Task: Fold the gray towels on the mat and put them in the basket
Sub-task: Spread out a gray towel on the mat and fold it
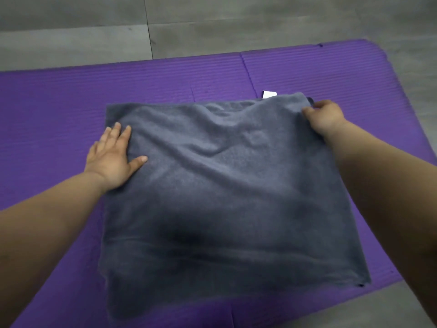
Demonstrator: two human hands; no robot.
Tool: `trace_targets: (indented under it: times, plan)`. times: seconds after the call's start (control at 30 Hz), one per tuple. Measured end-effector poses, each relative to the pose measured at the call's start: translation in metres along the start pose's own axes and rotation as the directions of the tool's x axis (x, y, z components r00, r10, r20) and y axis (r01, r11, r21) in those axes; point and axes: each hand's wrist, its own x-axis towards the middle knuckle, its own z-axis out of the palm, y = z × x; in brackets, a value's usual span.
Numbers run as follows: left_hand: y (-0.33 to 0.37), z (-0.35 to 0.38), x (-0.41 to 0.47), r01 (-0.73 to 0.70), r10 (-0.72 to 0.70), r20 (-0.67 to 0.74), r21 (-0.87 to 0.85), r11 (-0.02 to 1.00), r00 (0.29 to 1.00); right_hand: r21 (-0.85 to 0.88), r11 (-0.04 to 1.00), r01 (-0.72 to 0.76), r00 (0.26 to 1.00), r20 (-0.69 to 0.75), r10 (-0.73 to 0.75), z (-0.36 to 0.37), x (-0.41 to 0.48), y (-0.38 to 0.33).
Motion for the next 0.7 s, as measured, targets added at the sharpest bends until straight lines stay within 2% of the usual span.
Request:
trace_targets:
  times: [0.1,0.23,0.3,0.4,0.5,0.6,0.7]
  plan:
    - [-0.004,-0.004,0.007,-0.017,0.016,0.018,0.030,0.999,1.000,0.020,0.999,-0.036,0.999,-0.014,0.036,0.005,0.012,-0.008]
    - [-0.006,-0.005,0.010,-0.018,0.017,0.035,0.022,1.000,0.999,0.106,0.994,-0.027,0.984,-0.171,0.045,-0.002,0.023,-0.012]
    - [-0.007,-0.005,0.012,-0.027,0.027,0.021,0.027,0.999,0.999,0.103,0.995,-0.017,0.982,-0.187,0.036,-0.003,0.022,-0.013]
    - [-0.007,-0.006,0.013,-0.021,0.019,0.037,0.054,0.998,0.999,0.020,0.999,-0.028,0.990,-0.136,0.030,0.006,0.015,-0.008]
    - [-0.004,-0.010,0.013,-0.009,0.002,0.099,0.078,0.997,0.995,-0.154,0.988,-0.002,0.990,-0.139,-0.019,0.012,-0.016,0.004]
    - [0.000,-0.018,0.006,-0.012,0.008,0.131,0.031,0.999,0.991,-0.378,0.904,0.199,0.971,-0.047,-0.234,0.027,-0.070,0.029]
    - [-0.006,-0.017,-0.029,-0.068,0.069,0.006,-0.095,0.993,0.998,-0.487,0.717,0.498,0.847,0.098,-0.522,0.052,-0.125,0.067]
